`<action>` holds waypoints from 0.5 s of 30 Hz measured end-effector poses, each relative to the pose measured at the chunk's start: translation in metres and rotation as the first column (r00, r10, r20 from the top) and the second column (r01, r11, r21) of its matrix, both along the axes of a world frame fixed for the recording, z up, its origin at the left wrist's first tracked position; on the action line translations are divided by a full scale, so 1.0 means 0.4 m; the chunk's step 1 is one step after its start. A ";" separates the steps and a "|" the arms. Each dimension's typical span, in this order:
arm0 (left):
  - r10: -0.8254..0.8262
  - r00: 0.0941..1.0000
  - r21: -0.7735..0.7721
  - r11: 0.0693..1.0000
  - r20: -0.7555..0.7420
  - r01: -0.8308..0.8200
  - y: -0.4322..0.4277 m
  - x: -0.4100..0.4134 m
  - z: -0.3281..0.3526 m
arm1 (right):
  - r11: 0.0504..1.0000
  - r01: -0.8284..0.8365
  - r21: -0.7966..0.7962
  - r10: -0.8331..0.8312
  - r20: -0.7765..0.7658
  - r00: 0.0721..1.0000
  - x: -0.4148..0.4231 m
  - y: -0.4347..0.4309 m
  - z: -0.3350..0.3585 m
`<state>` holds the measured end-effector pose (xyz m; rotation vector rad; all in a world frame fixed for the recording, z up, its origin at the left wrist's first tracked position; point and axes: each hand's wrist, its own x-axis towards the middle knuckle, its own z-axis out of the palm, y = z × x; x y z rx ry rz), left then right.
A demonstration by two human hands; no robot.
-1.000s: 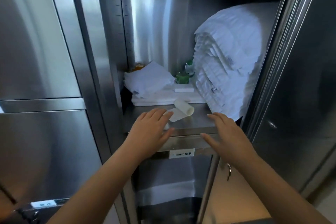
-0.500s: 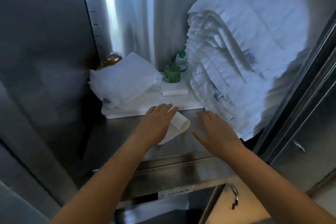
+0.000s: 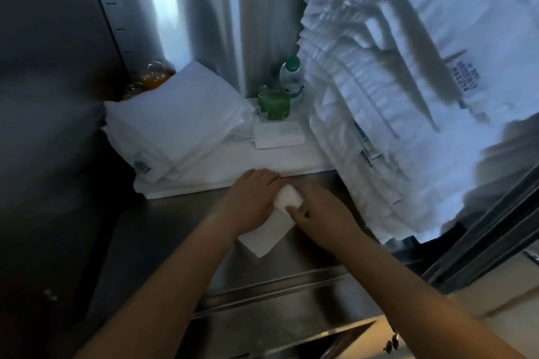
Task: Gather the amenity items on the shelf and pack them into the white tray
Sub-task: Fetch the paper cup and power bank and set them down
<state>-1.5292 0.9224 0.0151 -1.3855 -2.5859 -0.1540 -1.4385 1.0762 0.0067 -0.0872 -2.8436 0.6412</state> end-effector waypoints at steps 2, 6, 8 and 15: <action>0.017 1.000 0.020 1.000 -0.007 -0.017 -0.013 0.002 0.008 | 0.995 -0.097 -0.013 0.097 -0.008 0.995 -0.013 0.014 0.000; 0.072 0.997 0.052 0.996 0.023 -0.073 -0.035 0.005 0.001 | 0.965 -0.256 0.056 0.254 0.032 0.967 -0.046 0.040 0.009; 0.103 0.986 0.086 0.990 0.133 -0.114 -0.041 0.011 -0.013 | 0.952 -0.302 0.046 0.294 0.130 0.947 -0.074 0.050 0.030; 0.193 0.961 0.144 0.964 0.197 -0.223 -0.030 0.025 -0.037 | 0.972 -0.230 0.042 0.234 -0.123 0.964 -0.264 0.029 0.159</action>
